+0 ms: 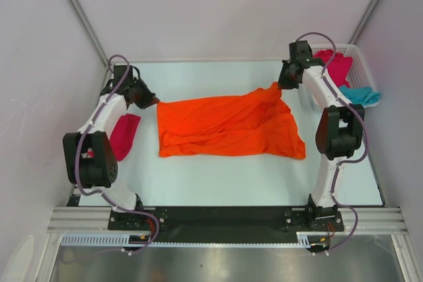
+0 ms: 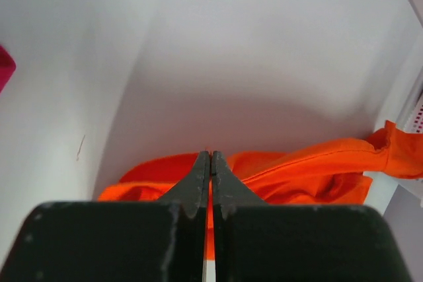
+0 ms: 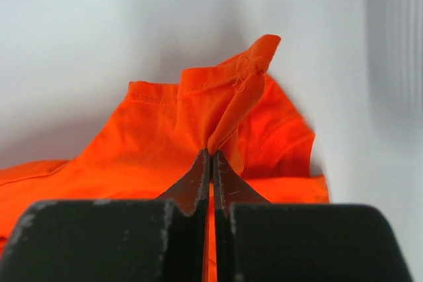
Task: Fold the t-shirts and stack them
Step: Grap the side of the flattened tshirt furthest away from the robot with both arms, then fold the other side of the tshirt into a rectangle
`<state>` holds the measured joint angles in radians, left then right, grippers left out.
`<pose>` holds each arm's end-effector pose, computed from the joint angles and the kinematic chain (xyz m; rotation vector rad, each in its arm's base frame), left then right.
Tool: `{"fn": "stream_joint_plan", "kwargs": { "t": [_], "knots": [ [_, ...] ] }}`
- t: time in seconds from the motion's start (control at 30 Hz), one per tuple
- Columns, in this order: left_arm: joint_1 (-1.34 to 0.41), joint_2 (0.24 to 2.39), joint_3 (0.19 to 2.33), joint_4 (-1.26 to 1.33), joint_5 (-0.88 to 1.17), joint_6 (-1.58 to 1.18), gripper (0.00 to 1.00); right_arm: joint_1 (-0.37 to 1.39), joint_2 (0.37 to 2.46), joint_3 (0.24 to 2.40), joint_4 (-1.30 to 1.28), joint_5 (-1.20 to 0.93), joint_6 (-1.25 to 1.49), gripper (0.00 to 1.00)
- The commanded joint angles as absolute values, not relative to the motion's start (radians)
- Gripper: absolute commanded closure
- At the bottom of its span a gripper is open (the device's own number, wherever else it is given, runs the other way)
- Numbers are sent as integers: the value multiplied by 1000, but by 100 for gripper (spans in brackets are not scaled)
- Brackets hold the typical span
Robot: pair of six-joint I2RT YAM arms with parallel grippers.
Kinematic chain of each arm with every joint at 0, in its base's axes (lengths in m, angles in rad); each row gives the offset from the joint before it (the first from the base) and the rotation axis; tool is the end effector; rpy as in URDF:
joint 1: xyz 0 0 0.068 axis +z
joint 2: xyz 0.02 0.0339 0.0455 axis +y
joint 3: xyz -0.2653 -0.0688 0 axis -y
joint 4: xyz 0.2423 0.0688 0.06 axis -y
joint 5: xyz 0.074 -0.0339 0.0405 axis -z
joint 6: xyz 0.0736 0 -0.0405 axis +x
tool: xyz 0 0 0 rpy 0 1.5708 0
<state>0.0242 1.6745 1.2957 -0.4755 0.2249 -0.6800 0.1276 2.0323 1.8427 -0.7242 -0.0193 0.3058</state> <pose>0.3908 -0.0070 0.2336 -0.7554 2.3594 -0.5631 0.4735 0.0622 0.2474 0.2139 2.4870 0.2065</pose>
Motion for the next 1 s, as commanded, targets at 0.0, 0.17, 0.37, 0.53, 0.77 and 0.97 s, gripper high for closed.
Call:
{"fn": "stream_joint_plan", "kwargs": {
  "t": [0.0,0.17,0.37,0.53,0.77,0.97],
  "knots": [
    [23,1557,1215,-479,249,-661,100,143,1930,1723,-670,-3,325,100],
    [9,1465,1099,-476,241,-646,99,192,1853,1547,-641,27,340,100],
    [11,1405,993,-468,239,-638,99,215,1775,1399,-624,115,367,100],
    [-31,1362,922,-460,250,-641,99,213,1743,1332,-644,234,403,100],
    [-40,1241,859,-488,239,-663,99,215,1678,1296,-672,310,454,100],
    [-40,1169,845,-520,241,-660,99,225,1617,1272,-718,339,468,100]
  ]
}}
